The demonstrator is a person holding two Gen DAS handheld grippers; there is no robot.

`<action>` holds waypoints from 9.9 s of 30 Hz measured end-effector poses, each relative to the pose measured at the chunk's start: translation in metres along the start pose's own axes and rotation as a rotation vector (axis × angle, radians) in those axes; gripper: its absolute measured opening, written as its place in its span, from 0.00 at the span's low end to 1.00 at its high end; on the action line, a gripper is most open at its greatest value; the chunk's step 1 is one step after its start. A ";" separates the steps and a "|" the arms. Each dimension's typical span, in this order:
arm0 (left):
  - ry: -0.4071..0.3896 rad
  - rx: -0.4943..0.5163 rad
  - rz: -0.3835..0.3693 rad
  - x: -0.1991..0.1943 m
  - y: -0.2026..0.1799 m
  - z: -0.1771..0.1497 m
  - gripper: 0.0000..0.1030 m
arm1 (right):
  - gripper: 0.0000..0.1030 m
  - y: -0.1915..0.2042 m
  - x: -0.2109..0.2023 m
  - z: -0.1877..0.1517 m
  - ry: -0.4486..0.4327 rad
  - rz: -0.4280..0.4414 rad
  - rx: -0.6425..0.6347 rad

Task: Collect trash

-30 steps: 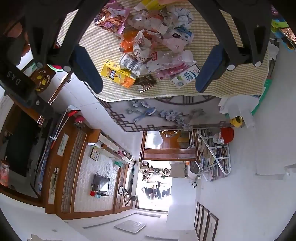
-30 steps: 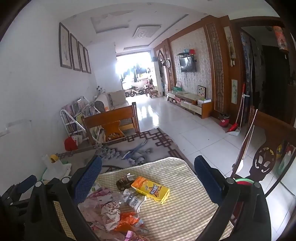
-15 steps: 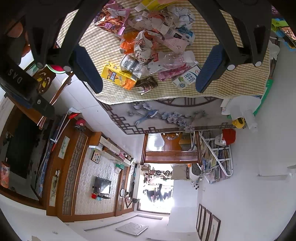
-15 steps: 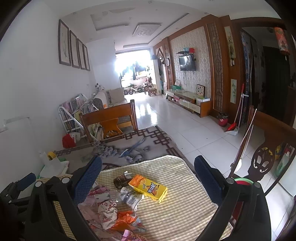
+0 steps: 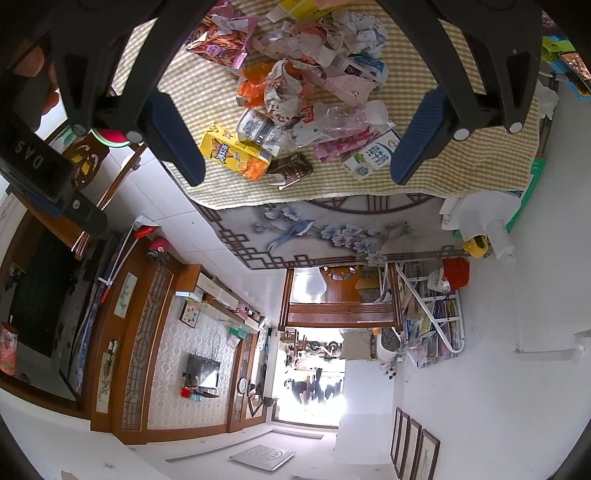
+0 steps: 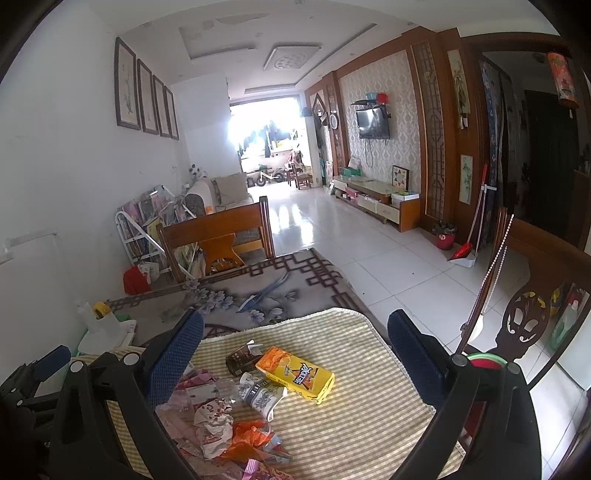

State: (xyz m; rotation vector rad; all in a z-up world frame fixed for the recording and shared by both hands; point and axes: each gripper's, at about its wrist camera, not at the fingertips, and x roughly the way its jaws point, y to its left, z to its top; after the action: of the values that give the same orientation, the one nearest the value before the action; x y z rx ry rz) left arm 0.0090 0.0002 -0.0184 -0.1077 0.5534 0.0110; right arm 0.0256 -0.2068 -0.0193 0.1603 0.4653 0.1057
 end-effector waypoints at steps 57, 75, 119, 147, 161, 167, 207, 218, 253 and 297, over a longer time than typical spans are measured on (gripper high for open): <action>0.262 0.095 -0.073 0.021 0.064 -0.108 0.95 | 0.93 -0.021 0.034 -0.046 0.234 0.002 -0.073; 0.494 -0.016 -0.294 0.069 0.054 -0.127 0.29 | 0.93 -0.013 0.074 -0.162 0.762 0.227 -0.130; 0.369 0.065 -0.480 0.094 -0.140 -0.058 0.15 | 0.29 -0.208 0.061 -0.084 0.528 0.120 0.182; 0.438 0.302 -0.580 0.170 -0.363 -0.093 0.64 | 0.66 -0.415 0.054 -0.098 0.509 -0.126 0.433; 0.334 0.258 -0.527 0.125 -0.288 -0.069 0.70 | 0.73 -0.323 0.038 -0.063 0.435 -0.077 0.273; 0.309 0.187 -0.421 0.106 -0.203 -0.063 0.72 | 0.76 -0.235 0.042 -0.052 0.420 0.004 0.108; 0.617 0.000 0.040 0.286 0.144 -0.065 0.56 | 0.79 -0.063 0.092 -0.101 0.601 0.121 0.008; 0.449 -0.079 0.049 0.210 0.149 -0.052 0.51 | 0.79 -0.050 0.203 -0.089 0.648 0.082 -0.211; 0.539 -0.220 0.169 0.204 0.182 -0.098 0.62 | 0.74 -0.011 0.316 -0.122 0.842 0.215 -0.354; 0.262 0.021 -0.322 0.084 -0.083 -0.029 0.52 | 0.64 -0.146 0.039 -0.046 0.323 0.132 0.144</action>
State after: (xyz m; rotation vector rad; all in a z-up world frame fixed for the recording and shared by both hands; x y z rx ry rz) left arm 0.0684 -0.0870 -0.0791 -0.1783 0.7928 -0.3268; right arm 0.0493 -0.3390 -0.1028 0.3180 0.7855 0.2301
